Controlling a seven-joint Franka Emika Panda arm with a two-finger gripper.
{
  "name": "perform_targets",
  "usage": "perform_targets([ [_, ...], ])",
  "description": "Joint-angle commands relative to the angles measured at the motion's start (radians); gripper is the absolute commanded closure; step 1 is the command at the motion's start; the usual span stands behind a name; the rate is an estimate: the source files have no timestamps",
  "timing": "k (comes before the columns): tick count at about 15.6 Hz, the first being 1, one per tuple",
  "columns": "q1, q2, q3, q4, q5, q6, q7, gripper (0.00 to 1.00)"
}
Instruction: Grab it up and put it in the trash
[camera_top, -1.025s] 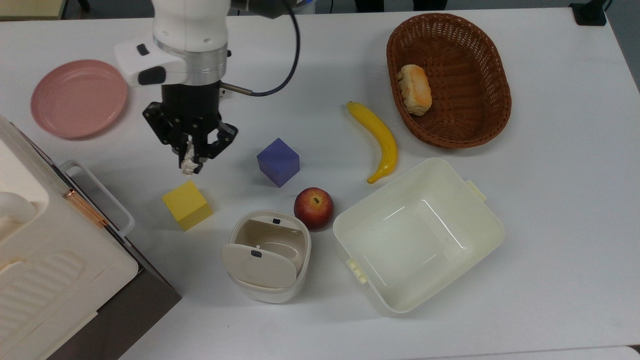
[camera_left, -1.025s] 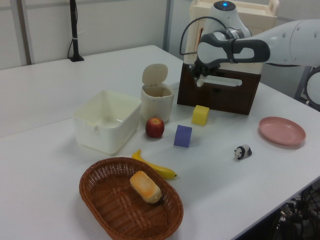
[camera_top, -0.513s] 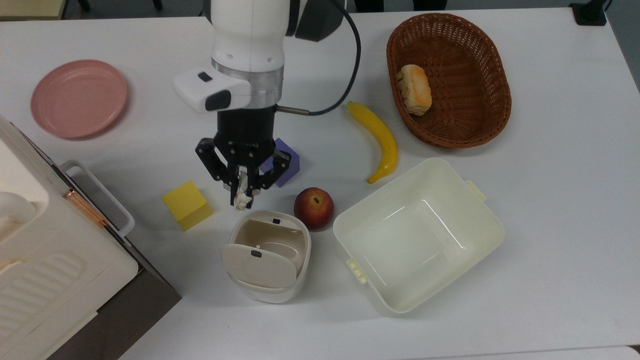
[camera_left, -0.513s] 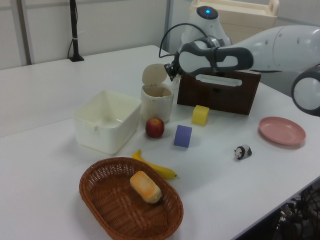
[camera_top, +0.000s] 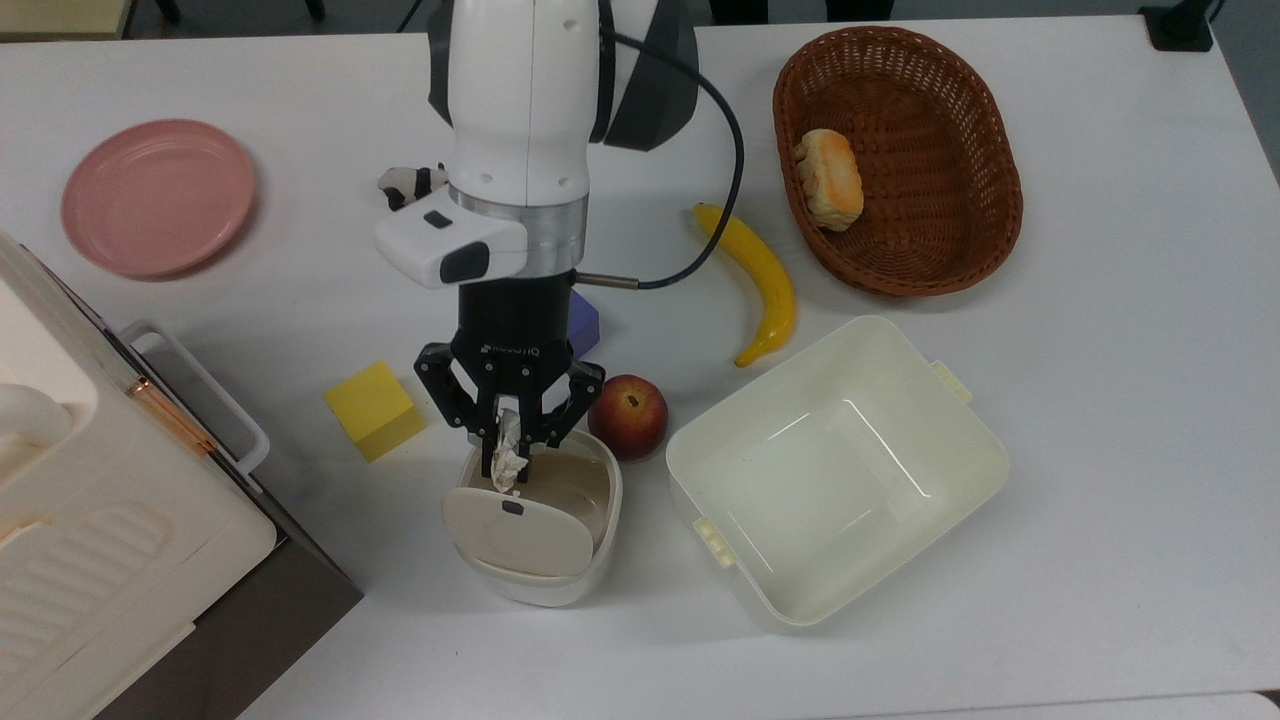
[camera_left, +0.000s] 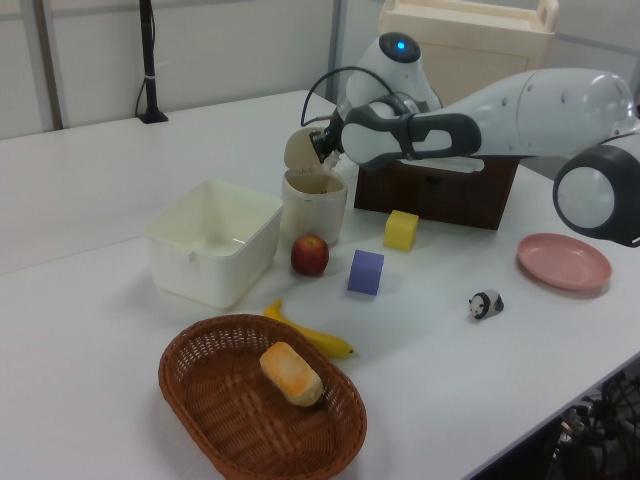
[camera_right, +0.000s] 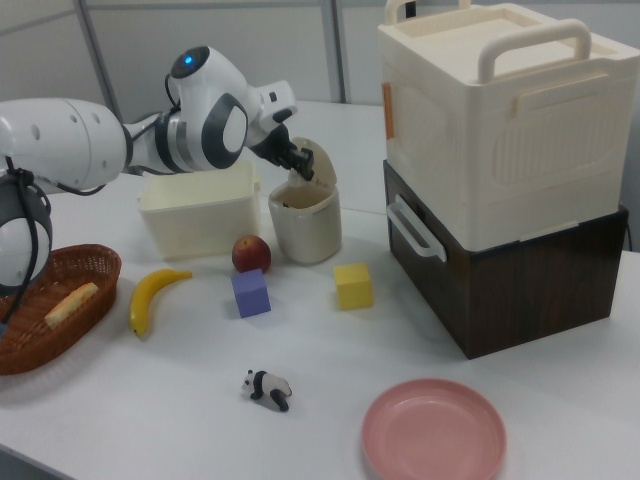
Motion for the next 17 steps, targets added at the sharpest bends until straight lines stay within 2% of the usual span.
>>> perform_targets([
  [1,0.011,0.042,-0.008,0.023,-0.016,0.022,0.009,0.76],
  [2,0.011,0.043,-0.01,0.023,-0.017,0.022,0.009,0.76],
  [3,0.013,0.043,-0.01,0.02,-0.019,0.022,0.009,0.7],
  [4,0.013,0.043,-0.01,0.02,-0.021,0.022,0.009,0.42],
  [5,0.016,0.043,-0.01,0.018,-0.039,0.022,0.009,0.0],
  [7,0.025,0.042,-0.008,0.015,-0.118,0.021,0.012,0.0],
  [14,0.025,0.037,-0.007,0.015,-0.116,0.012,0.018,0.0],
  [15,0.025,0.023,-0.004,0.009,-0.116,0.005,0.043,0.0],
  [17,0.022,-0.062,0.002,-0.057,-0.117,-0.071,0.098,0.0],
])
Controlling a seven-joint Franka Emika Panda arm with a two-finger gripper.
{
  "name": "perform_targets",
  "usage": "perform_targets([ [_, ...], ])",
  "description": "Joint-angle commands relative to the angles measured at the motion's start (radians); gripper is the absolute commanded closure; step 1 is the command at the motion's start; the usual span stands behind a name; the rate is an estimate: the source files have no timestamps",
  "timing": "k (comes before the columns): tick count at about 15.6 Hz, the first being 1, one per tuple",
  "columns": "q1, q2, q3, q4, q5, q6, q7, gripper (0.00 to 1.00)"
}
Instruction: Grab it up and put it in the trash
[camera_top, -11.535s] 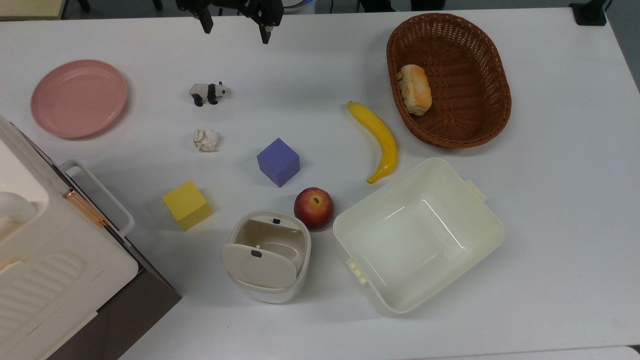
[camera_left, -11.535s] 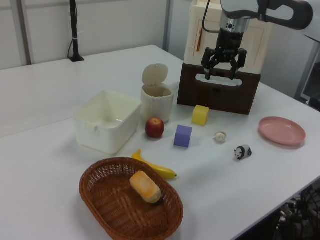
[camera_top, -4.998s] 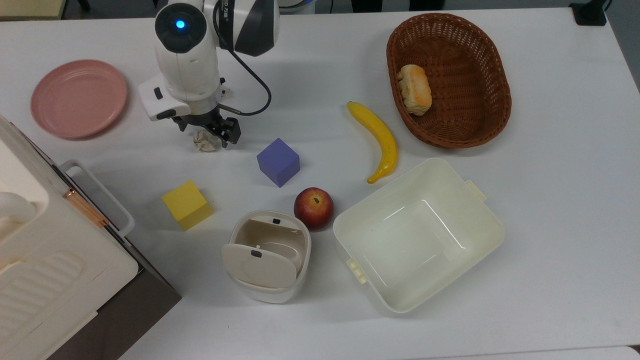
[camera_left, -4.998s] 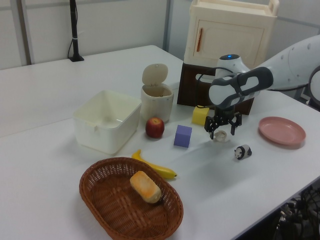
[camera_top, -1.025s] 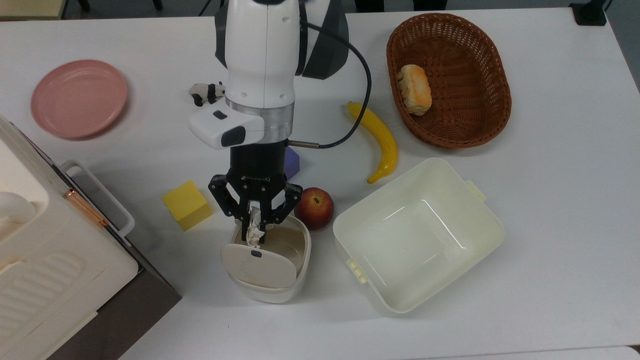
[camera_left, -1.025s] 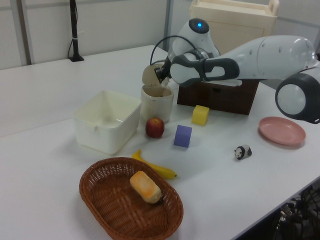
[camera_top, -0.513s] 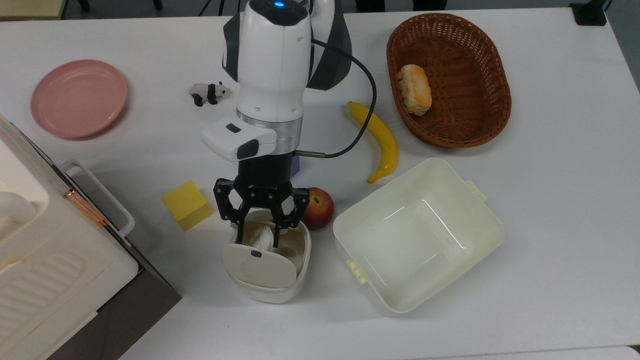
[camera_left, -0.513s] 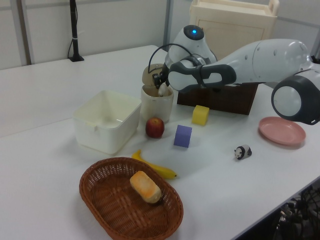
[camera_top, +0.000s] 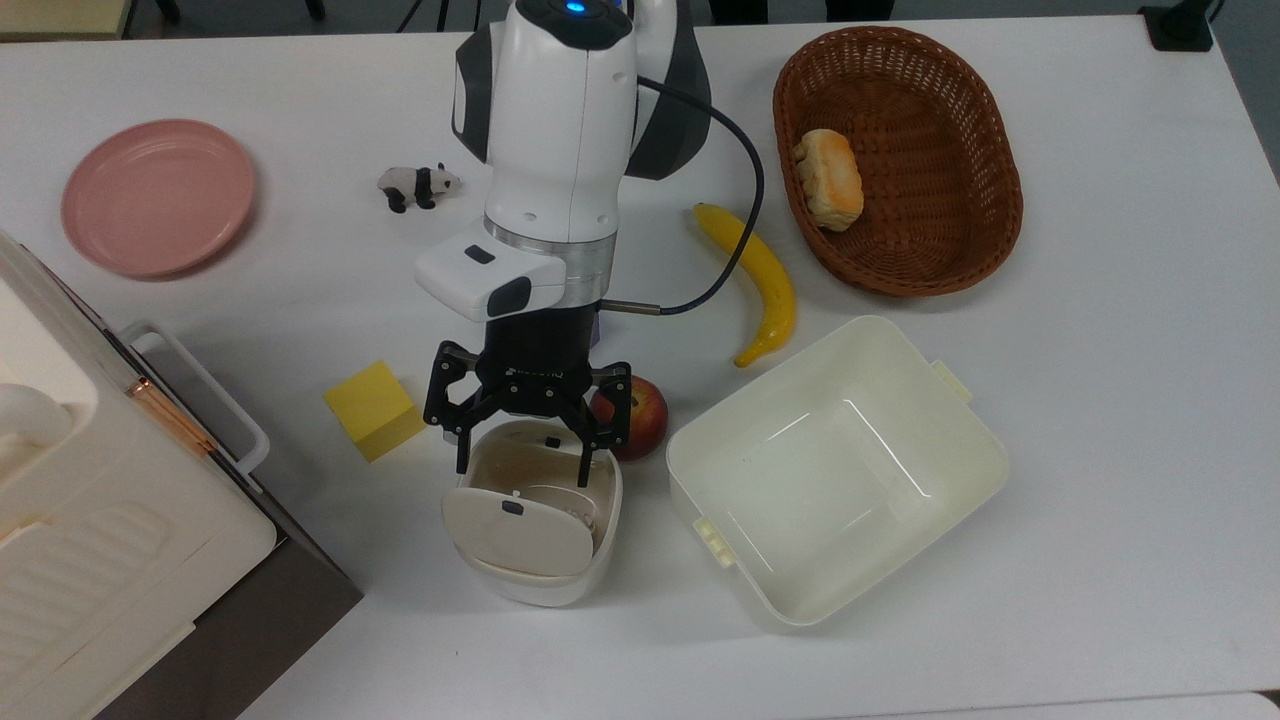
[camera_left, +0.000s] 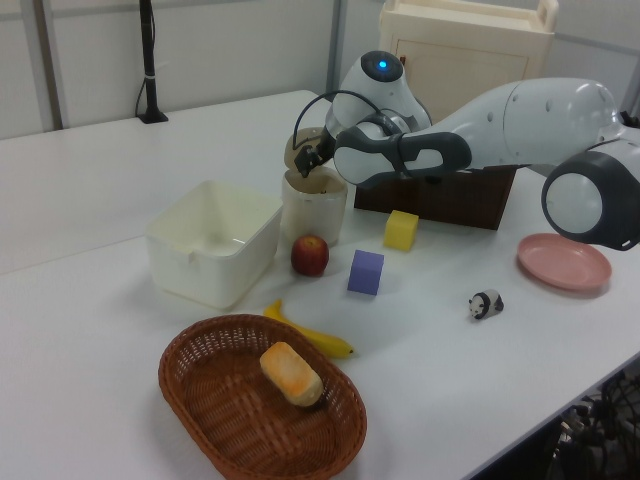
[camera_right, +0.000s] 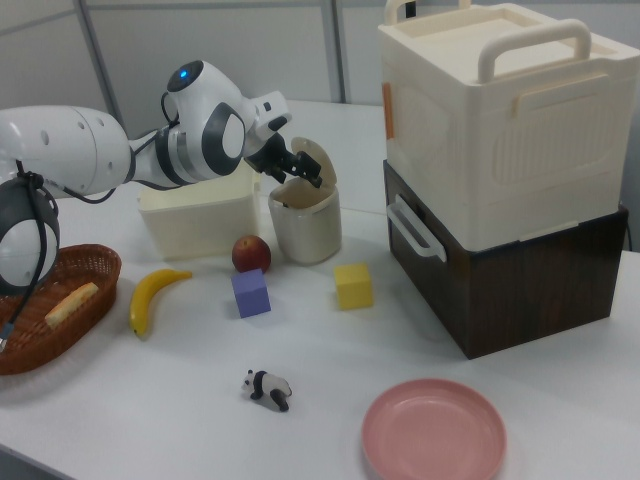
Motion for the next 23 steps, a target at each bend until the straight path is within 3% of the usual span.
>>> perform_targets([
  [1,0.001,-0.135,0.013,-0.08,-0.007,-0.143,0.071,0.0],
  [4,0.0,-0.252,0.051,-0.089,-0.007,-0.449,0.068,0.0],
  [7,0.013,-0.368,0.057,-0.158,0.021,-0.615,0.071,0.0],
  [12,0.003,-0.546,0.04,-0.241,0.218,-0.829,0.066,0.0],
  [15,0.012,-0.608,-0.018,-0.241,0.254,-0.928,0.027,0.0],
  [19,0.023,-0.616,-0.114,-0.238,0.361,-0.943,-0.162,0.0],
  [21,0.058,-0.616,-0.162,-0.234,0.366,-0.946,-0.173,0.0],
  [23,0.067,-0.61,-0.165,-0.237,0.366,-0.953,-0.175,0.0],
])
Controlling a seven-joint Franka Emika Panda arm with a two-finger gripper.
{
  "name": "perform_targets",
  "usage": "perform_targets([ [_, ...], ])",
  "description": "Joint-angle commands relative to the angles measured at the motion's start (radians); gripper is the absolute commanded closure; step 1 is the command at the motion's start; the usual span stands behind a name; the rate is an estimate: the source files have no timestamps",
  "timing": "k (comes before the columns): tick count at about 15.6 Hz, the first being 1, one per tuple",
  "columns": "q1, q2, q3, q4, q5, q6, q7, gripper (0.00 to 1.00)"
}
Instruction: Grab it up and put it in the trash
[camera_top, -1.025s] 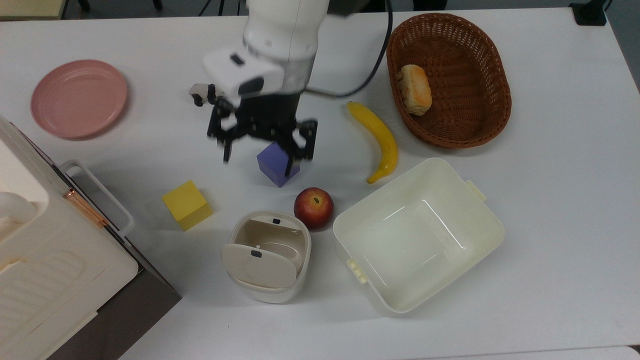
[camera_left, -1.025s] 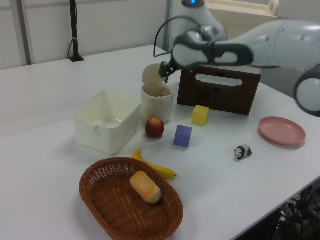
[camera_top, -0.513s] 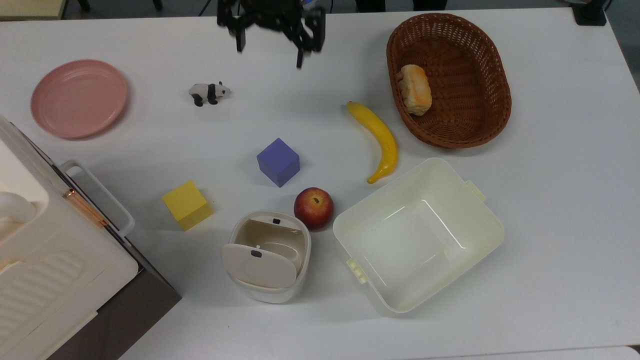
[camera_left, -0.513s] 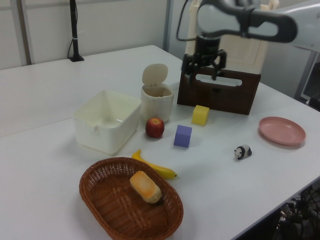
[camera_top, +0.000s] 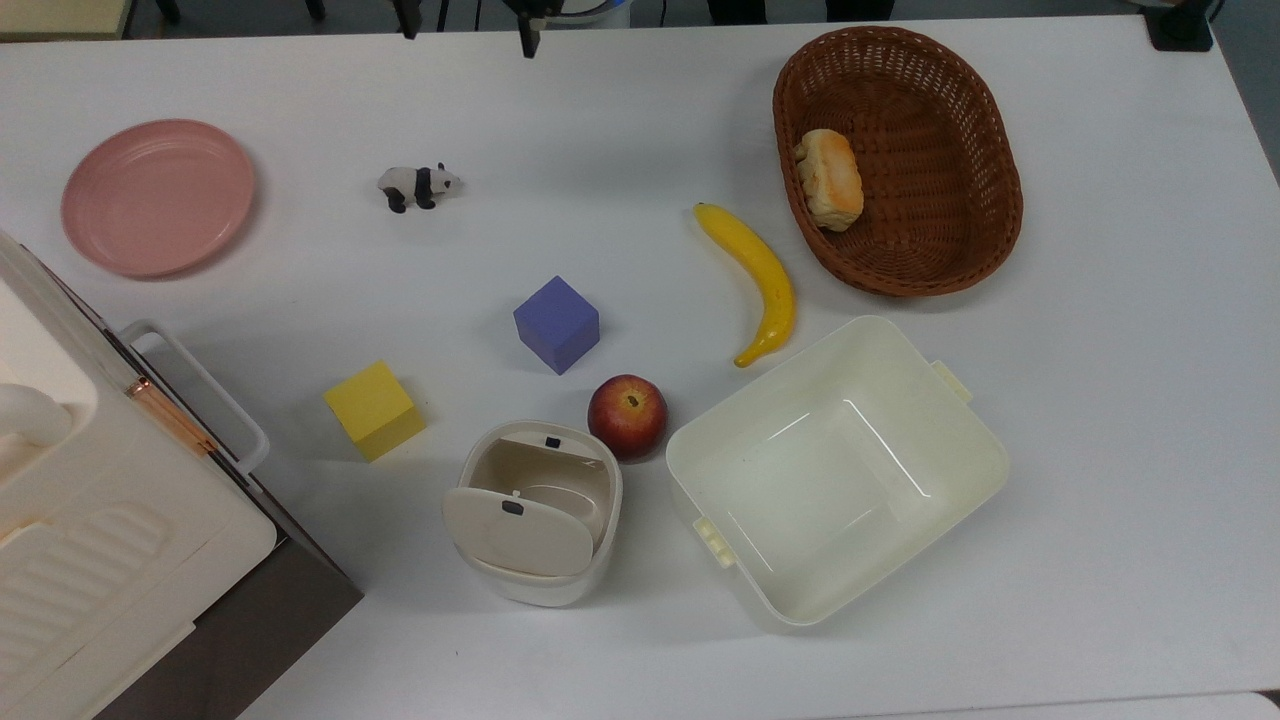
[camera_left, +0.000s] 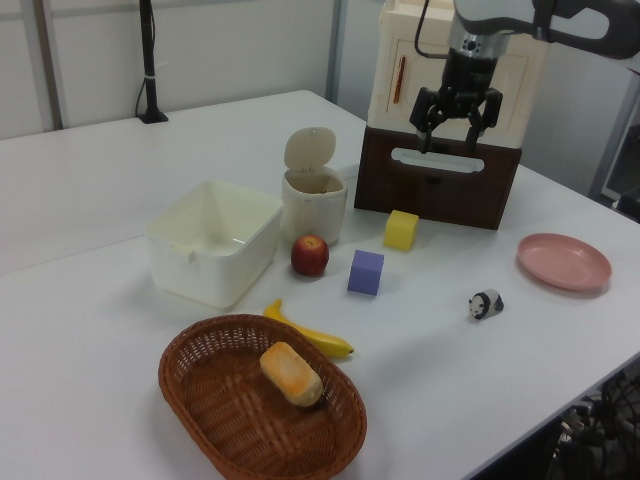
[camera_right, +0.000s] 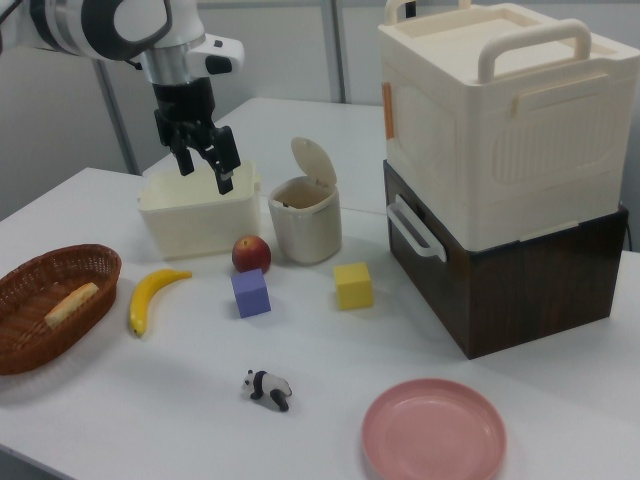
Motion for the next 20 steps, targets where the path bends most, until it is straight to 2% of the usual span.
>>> perform_targets([
  [1,0.051,-0.016,-0.034,-0.032,0.02,-0.017,-0.025,0.0],
  [14,0.044,-0.01,-0.031,-0.031,0.021,-0.02,-0.062,0.0],
  [18,0.005,0.004,0.027,-0.03,0.02,-0.019,-0.065,0.0],
  [20,0.002,0.007,0.032,-0.028,0.02,-0.016,-0.063,0.0],
])
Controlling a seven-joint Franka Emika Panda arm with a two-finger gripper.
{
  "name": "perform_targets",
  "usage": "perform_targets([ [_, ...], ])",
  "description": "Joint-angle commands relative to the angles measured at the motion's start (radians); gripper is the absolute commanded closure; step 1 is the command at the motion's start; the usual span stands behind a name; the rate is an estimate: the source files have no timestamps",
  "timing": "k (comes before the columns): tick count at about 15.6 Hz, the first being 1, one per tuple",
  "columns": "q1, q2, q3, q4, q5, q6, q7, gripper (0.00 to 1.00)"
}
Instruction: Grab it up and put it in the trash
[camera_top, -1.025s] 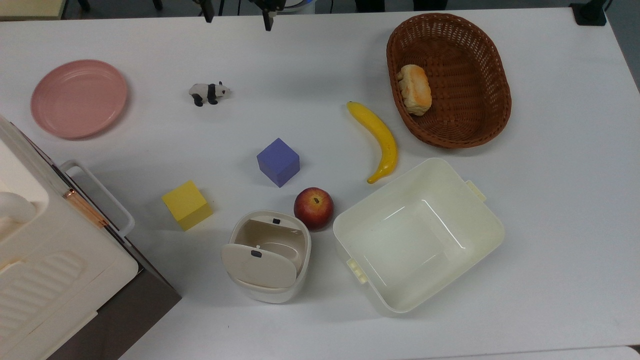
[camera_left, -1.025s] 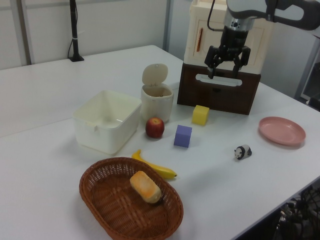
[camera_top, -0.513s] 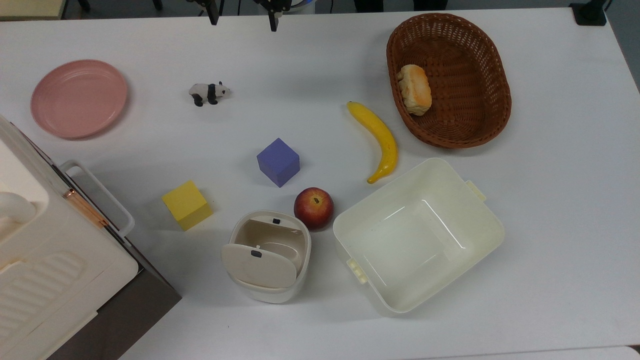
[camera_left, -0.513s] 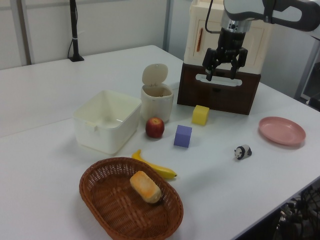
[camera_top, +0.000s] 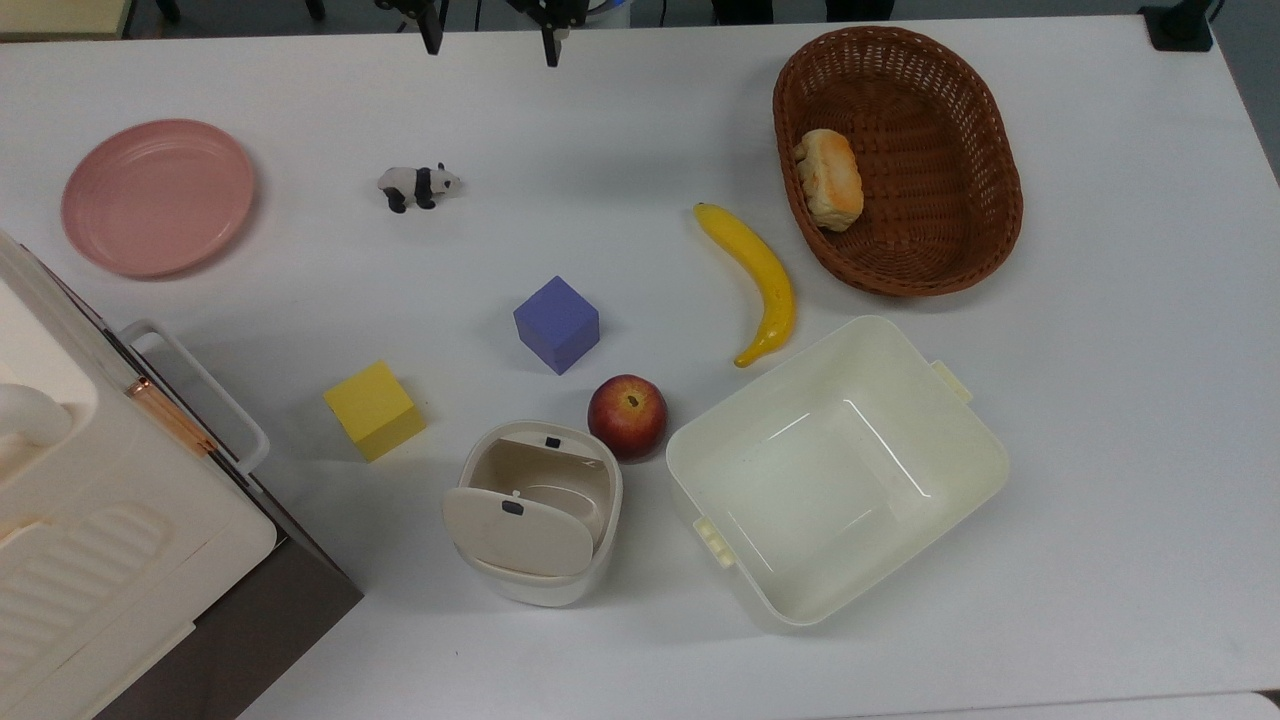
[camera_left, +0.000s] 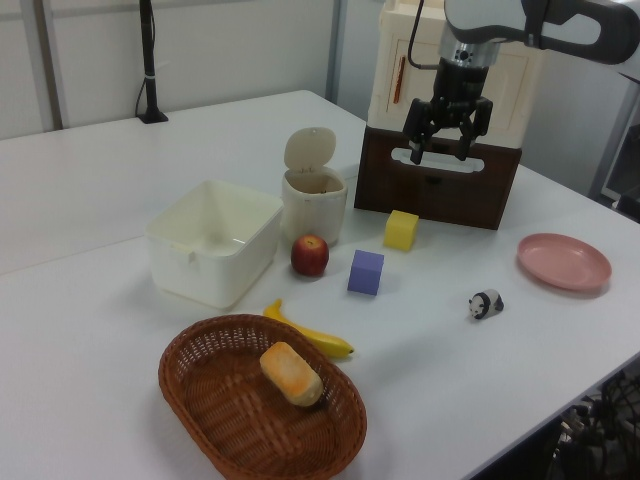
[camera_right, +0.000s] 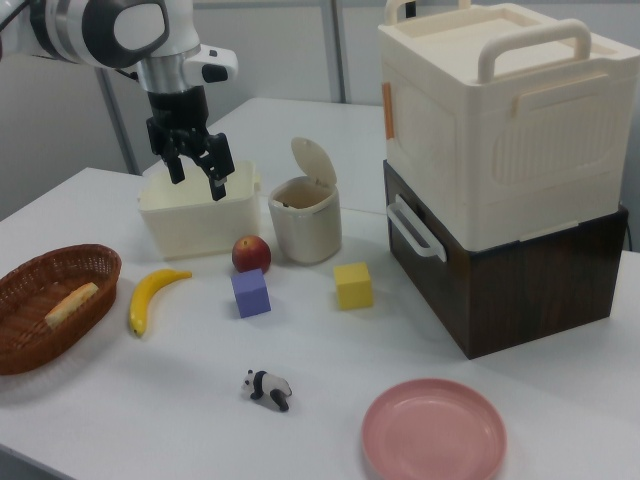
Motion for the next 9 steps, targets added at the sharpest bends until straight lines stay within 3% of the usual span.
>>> perform_targets([
  [1,-0.022,-0.004,0.028,-0.011,0.017,-0.015,-0.022,0.0],
  [9,-0.025,-0.002,0.065,-0.013,0.013,-0.015,-0.017,0.0],
])
